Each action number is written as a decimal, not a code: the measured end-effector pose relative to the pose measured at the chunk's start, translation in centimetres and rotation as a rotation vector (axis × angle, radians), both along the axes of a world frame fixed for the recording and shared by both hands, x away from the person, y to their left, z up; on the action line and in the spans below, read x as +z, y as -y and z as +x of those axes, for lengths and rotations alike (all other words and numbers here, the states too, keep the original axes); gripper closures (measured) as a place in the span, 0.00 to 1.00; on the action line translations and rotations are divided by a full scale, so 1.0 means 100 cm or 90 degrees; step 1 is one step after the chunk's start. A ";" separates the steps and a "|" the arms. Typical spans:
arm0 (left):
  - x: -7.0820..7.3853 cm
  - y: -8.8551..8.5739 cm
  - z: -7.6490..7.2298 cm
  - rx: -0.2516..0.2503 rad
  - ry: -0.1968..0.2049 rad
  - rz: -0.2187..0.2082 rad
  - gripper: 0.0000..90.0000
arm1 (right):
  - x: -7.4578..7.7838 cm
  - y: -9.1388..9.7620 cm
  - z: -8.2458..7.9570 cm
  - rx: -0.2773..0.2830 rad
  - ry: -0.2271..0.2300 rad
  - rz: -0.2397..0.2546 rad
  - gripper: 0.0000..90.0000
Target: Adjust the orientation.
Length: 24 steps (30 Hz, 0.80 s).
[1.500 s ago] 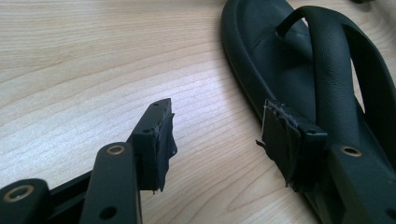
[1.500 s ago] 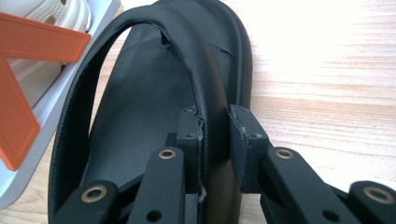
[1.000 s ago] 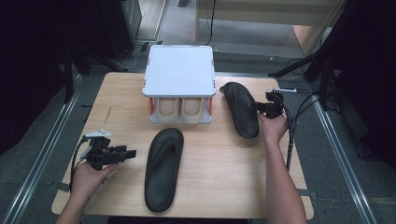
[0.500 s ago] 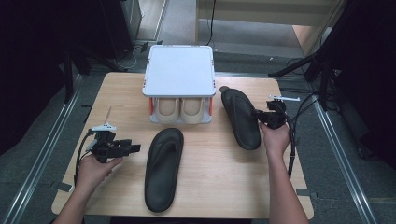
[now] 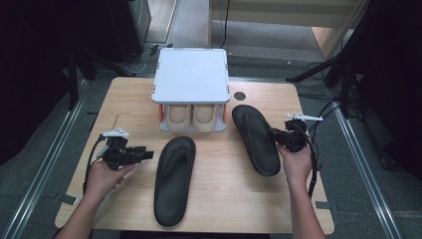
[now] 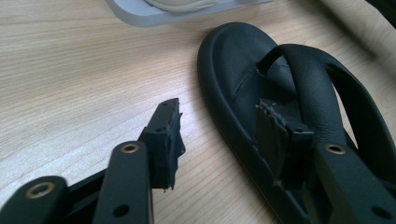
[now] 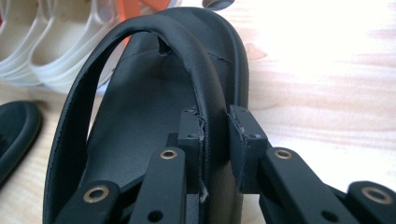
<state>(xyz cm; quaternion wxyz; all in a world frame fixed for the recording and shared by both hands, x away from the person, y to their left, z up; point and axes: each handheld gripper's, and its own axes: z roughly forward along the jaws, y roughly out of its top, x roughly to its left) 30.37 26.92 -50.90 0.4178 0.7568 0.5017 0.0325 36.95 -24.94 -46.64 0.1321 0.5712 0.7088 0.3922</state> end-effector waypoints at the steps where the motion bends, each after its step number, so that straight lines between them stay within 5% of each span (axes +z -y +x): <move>1: -0.001 0.000 0.001 -0.004 0.000 0.001 0.60 | 0.000 0.000 -0.003 0.002 -0.001 0.000 0.86; 8: -0.001 0.004 0.003 -0.023 0.003 0.018 0.70 | 0.001 0.000 -0.024 0.006 0.002 0.003 0.86; 15: -0.002 0.006 0.006 -0.031 0.001 0.009 0.77 | 0.001 -0.007 -0.046 0.024 0.004 0.003 0.85; 18: -0.003 0.005 0.009 -0.031 -0.027 -0.008 0.78 | 0.000 -0.012 -0.054 0.031 0.003 0.000 0.85; 24: -0.003 0.009 0.012 -0.045 -0.018 0.003 0.88 | -0.009 -0.028 -0.069 0.058 -0.006 -0.014 0.85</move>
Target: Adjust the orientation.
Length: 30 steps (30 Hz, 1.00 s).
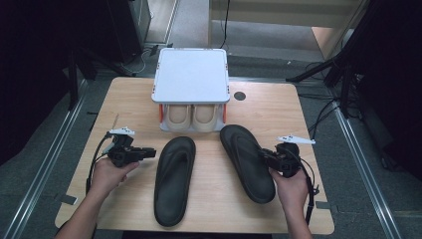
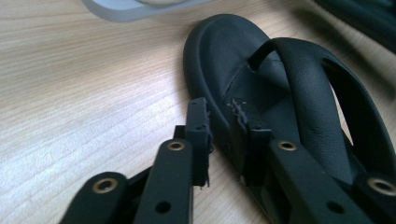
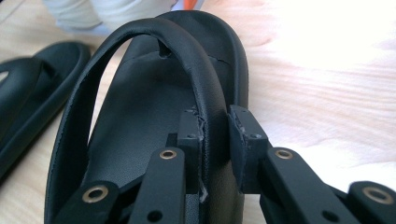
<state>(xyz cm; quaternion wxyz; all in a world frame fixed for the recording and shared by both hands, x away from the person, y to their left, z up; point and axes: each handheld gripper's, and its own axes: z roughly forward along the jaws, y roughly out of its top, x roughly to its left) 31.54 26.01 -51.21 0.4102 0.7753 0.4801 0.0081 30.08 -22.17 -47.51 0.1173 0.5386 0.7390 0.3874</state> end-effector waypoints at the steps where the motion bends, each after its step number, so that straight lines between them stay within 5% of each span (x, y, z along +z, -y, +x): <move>1: 0.000 0.000 0.001 -0.002 0.002 0.000 0.89 | -0.001 -0.002 -0.002 0.004 -0.001 -0.002 0.85; 9: -0.005 0.005 0.004 -0.024 0.030 -0.001 0.99 | -0.010 -0.020 -0.006 0.029 -0.007 -0.010 0.85; 30: -0.016 0.016 0.009 -0.047 0.007 0.038 0.99 | -0.033 -0.065 -0.012 0.098 -0.025 -0.014 0.84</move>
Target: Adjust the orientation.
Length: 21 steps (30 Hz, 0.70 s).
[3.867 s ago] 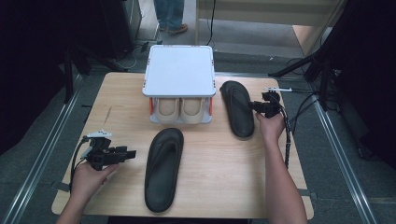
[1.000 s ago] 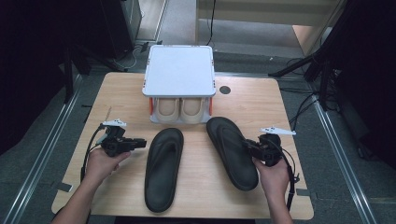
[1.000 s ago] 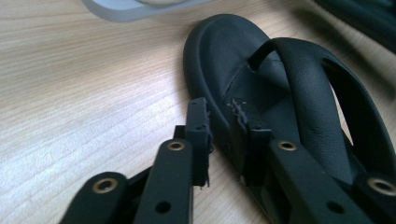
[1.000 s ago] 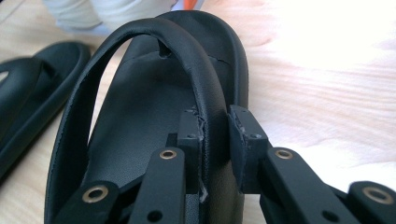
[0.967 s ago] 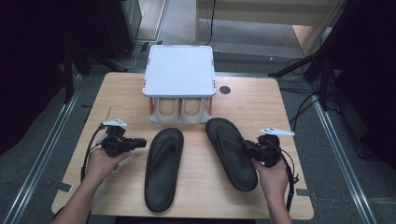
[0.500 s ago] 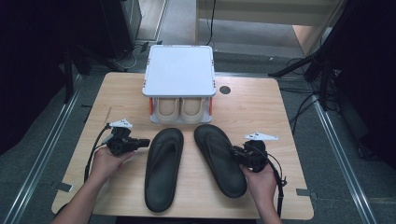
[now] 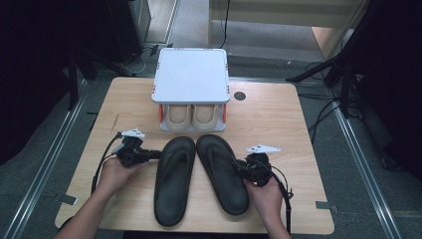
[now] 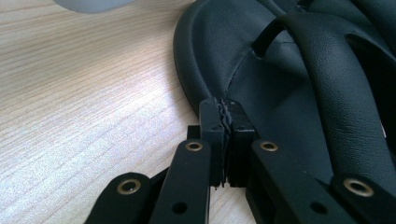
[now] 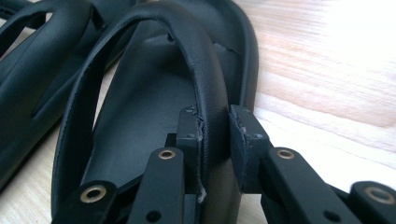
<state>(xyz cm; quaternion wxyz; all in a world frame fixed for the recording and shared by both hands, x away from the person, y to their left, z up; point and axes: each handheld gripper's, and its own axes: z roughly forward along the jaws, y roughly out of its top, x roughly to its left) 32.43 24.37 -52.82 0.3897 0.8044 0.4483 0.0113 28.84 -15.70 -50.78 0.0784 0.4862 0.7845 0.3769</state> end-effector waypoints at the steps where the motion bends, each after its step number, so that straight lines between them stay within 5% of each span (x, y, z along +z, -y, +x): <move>1: 0.000 0.000 0.000 0.002 0.001 0.001 0.99 | -0.001 -0.001 0.000 0.003 -0.003 -0.003 0.84; 21: 0.001 0.006 -0.004 -0.016 -0.011 0.001 1.00 | -0.005 -0.007 -0.002 0.020 -0.004 -0.002 0.83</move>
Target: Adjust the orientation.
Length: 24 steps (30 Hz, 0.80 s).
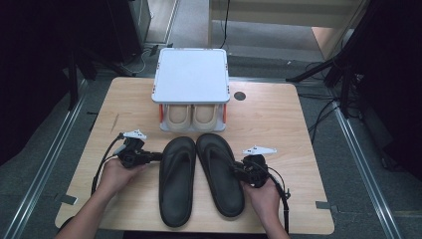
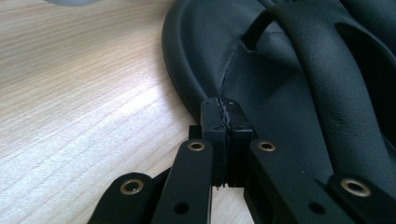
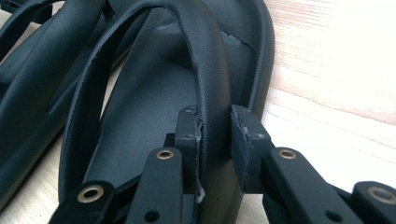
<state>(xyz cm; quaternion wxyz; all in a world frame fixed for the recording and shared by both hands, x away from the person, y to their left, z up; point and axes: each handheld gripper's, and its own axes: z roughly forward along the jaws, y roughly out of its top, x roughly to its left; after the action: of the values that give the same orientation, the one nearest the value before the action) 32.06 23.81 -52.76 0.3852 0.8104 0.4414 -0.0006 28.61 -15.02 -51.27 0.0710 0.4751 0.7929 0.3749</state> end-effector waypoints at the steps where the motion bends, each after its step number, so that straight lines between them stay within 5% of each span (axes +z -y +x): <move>1: 0.000 0.001 -0.001 0.000 -0.001 -0.001 1.00 | 0.000 0.000 0.000 0.003 0.004 -0.003 0.83; 14: 0.000 0.013 -0.009 -0.048 -0.014 -0.004 1.00 | -0.002 -0.003 0.000 0.001 -0.001 0.009 0.82; 19: 0.000 0.012 -0.009 -0.041 -0.027 -0.014 0.99 | -0.002 -0.003 0.001 0.002 0.004 0.008 0.79; 24: 0.006 0.008 -0.009 -0.026 -0.017 -0.023 0.93 | 0.003 0.004 -0.001 -0.010 0.028 0.052 0.72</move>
<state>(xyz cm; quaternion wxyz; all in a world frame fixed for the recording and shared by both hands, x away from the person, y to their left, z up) 31.12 22.98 -52.20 0.3939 0.8120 0.4297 -0.0270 28.52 -15.42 -51.01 0.0720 0.4757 0.7713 0.4166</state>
